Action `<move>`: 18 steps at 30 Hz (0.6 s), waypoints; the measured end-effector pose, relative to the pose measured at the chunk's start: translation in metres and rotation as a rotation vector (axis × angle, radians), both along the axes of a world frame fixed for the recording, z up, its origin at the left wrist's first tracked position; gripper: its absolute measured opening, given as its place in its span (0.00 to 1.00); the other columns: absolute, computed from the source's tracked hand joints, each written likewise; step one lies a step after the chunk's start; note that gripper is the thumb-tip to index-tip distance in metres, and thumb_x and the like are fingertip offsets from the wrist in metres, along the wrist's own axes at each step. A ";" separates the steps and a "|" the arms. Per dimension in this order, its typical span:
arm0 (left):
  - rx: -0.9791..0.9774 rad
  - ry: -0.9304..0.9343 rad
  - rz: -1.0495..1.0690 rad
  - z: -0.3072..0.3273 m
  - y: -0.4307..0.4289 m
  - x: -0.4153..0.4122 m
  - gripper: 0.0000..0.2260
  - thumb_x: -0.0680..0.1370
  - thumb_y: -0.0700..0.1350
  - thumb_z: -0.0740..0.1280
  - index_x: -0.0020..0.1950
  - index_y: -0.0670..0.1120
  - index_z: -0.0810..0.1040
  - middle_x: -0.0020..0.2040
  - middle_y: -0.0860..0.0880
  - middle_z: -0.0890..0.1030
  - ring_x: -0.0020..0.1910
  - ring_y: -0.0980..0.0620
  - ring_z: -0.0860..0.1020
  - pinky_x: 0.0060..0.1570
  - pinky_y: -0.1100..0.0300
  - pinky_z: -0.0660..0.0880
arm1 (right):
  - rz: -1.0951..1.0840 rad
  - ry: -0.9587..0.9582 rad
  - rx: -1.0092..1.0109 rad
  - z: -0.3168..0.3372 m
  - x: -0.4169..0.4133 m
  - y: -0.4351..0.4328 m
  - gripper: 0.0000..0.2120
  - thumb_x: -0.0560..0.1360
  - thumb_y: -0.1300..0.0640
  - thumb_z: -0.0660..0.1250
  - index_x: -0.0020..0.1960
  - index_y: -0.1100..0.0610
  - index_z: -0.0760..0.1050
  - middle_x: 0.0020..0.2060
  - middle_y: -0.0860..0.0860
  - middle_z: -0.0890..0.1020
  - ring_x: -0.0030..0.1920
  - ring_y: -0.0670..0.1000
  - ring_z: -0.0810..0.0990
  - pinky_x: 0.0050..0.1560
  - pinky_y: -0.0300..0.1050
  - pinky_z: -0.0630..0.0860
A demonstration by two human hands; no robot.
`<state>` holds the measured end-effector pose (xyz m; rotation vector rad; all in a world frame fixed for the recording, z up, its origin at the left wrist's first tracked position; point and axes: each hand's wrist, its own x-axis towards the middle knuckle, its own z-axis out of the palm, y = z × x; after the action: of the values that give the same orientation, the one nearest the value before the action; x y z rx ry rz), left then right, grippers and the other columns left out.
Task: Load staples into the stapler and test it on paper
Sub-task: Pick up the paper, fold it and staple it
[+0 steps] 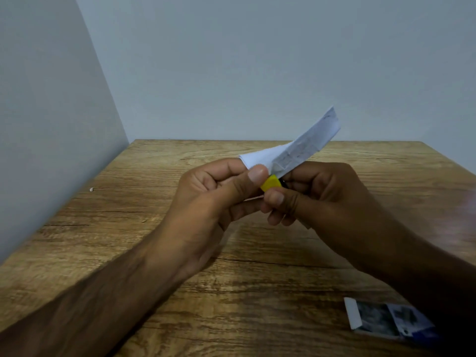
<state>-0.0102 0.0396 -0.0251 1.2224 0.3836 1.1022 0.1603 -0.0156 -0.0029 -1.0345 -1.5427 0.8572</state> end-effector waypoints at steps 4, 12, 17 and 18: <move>-0.026 0.005 0.037 -0.002 0.000 0.002 0.07 0.77 0.38 0.71 0.45 0.33 0.82 0.38 0.36 0.84 0.33 0.40 0.82 0.39 0.52 0.82 | 0.038 -0.015 -0.059 -0.004 0.003 0.000 0.12 0.70 0.52 0.74 0.52 0.50 0.85 0.36 0.46 0.89 0.34 0.44 0.86 0.32 0.33 0.78; -0.052 0.024 0.122 -0.003 0.000 0.003 0.16 0.76 0.40 0.72 0.48 0.24 0.76 0.41 0.32 0.84 0.39 0.39 0.83 0.43 0.50 0.84 | 0.063 0.045 -0.112 -0.007 0.006 0.001 0.24 0.66 0.58 0.78 0.62 0.53 0.81 0.45 0.51 0.90 0.43 0.47 0.89 0.39 0.35 0.81; -0.047 0.029 0.169 -0.005 -0.001 0.006 0.16 0.74 0.42 0.74 0.48 0.27 0.78 0.43 0.33 0.86 0.44 0.39 0.83 0.46 0.52 0.84 | -0.131 -0.105 -0.048 -0.009 0.003 0.001 0.26 0.69 0.52 0.80 0.64 0.47 0.74 0.40 0.49 0.90 0.34 0.44 0.87 0.31 0.32 0.75; -0.048 0.030 0.179 -0.005 -0.001 0.006 0.15 0.75 0.42 0.73 0.48 0.29 0.80 0.43 0.34 0.87 0.43 0.40 0.85 0.46 0.52 0.84 | -0.172 -0.163 -0.014 -0.009 0.002 0.000 0.26 0.68 0.47 0.79 0.64 0.46 0.75 0.40 0.46 0.90 0.35 0.43 0.87 0.31 0.33 0.76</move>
<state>-0.0043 0.0384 -0.0303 1.1799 0.5480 1.2212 0.1619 -0.0157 -0.0116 -1.2534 -1.5575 0.6783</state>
